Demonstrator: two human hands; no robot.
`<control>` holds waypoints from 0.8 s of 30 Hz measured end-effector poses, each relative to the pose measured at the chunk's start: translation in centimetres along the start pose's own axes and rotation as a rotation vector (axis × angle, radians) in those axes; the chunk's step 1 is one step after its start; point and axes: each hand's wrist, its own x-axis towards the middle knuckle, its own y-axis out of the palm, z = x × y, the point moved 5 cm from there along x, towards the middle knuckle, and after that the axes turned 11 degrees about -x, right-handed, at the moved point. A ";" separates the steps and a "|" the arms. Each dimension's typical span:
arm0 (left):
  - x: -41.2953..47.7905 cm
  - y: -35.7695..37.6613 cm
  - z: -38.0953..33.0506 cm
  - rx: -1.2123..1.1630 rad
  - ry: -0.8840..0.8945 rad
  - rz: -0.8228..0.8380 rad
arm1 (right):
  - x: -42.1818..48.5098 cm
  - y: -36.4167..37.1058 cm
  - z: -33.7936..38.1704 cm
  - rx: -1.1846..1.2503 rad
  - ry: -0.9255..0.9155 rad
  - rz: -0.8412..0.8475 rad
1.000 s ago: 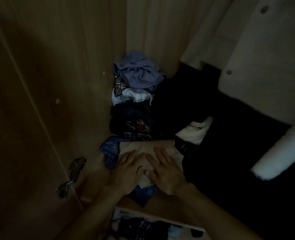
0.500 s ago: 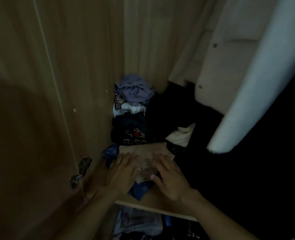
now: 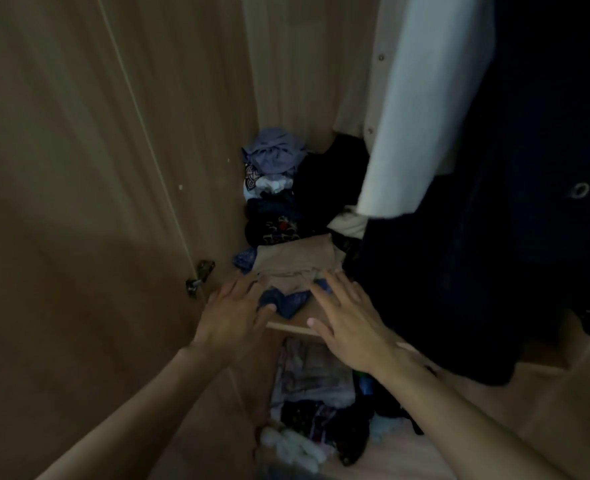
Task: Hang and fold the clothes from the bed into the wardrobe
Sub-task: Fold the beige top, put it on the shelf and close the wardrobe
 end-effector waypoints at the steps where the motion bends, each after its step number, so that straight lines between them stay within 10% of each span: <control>1: -0.9 -0.8 -1.0 0.001 0.012 -0.014 | -0.9 -0.6 0.4 0.008 0.003 -0.009; 24: -18.5 -9.9 -2.9 -0.206 0.152 -0.150 | -13.8 -14.3 14.4 -0.020 0.234 -0.151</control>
